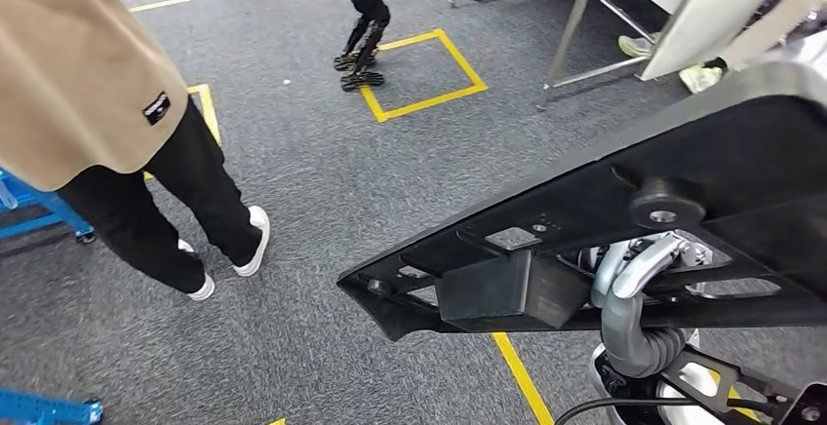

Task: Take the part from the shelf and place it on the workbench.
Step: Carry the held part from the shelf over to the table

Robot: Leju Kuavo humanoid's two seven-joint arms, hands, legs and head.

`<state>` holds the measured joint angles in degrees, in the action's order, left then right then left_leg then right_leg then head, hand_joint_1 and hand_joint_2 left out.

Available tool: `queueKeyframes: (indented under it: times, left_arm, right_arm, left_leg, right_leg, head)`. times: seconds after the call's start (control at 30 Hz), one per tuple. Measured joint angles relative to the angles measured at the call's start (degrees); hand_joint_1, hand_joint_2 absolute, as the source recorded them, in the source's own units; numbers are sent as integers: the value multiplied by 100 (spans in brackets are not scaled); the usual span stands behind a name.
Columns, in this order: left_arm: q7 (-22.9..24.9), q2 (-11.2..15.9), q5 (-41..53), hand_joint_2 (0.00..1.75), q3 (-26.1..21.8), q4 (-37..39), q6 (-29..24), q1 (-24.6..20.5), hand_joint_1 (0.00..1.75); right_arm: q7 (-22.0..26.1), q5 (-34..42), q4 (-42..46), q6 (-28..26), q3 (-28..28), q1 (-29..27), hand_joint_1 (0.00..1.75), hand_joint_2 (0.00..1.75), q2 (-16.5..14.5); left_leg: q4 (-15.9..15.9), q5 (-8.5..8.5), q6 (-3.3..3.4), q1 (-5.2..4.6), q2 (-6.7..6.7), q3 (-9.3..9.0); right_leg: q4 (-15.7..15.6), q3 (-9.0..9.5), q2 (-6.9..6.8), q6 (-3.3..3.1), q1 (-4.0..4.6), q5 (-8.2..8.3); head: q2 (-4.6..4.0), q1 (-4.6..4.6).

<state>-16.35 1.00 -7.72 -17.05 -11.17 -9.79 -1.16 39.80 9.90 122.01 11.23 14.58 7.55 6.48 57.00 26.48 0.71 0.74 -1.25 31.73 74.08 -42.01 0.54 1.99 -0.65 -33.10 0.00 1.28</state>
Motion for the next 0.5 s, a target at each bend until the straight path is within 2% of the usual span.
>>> queueKeyframes:
  times: [0.03,0.07,0.1,0.17,0.2,0.23,0.3,0.37,0.43,0.47,0.5]
  left_arm:
    - [-4,-7,0,175,0,0,4,-2,0]
    - [-13,-19,1,175,0,0,8,-7,0]
    - [-24,-32,2,175,1,0,10,-14,0]
    - [-52,-54,5,175,2,0,15,-23,0]
    - [-66,-59,8,175,2,0,27,-26,0]
    - [-77,-62,11,175,1,0,44,-30,0]
    - [-96,-65,26,175,1,-1,82,-46,0]
    - [-109,-68,44,175,2,-2,104,-61,0]
    - [-123,-71,54,175,2,-2,113,-54,0]
    - [-128,-72,60,175,2,-2,114,-42,0]
    - [-134,-72,65,175,2,-2,114,-28,0]
  right_arm:
    - [0,-5,1,3,2,-11,175,175,-1]
    - [0,-14,1,6,4,-18,175,175,0]
    - [0,-25,2,9,7,-23,175,175,0]
    - [0,-50,1,13,16,-16,175,175,-4]
    - [0,-58,0,13,22,-6,175,175,-9]
    - [0,-62,-4,11,29,6,175,175,-13]
    - [0,-52,-13,7,37,24,175,175,-16]
    - [0,-5,-25,3,39,48,175,175,-17]
    - [0,55,-46,1,40,78,175,175,-23]
    - [0,75,-62,-2,41,85,175,175,-25]
    - [0,96,-79,-4,41,85,175,175,-26]
  left_leg:
    - [2,7,-3,-2,-72,-2]
    - [5,15,-12,-2,-136,-8]
    - [10,27,-27,-1,-194,-19]
    - [22,59,-76,-21,-289,-45]
    - [25,74,-106,-33,-331,-58]
    - [23,85,-140,-46,-375,-70]
    - [21,106,-208,-42,-445,-89]
    - [199,248,-264,-17,-301,-35]
    - [842,603,-295,-1,-40,246]
    - [1265,785,-301,0,31,449]
    - [1599,887,-304,-1,64,620]
  right_leg:
    - [52,-26,-12,16,-13,40]
    - [-140,74,-38,25,-23,183]
    - [-522,278,-96,25,-27,383]
    - [-1324,695,-307,-27,-2,656]
    - [-1539,803,-370,-67,17,704]
    - [-1615,831,-386,-110,39,698]
    - [-1621,821,-263,-183,45,717]
    - [-1655,839,-162,-257,21,742]
    - [-1672,854,-63,-310,14,754]
    - [-1670,854,-2,-323,21,755]
    - [-1668,855,67,-328,29,755]
  head:
    - [0,1]
    - [0,2]
    - [0,2]
    - [0,-2]
    - [0,-6]
    - [0,-10]
    - [1,-13]
    - [1,-17]
    - [0,-31]
    - [0,-37]
    - [0,-40]
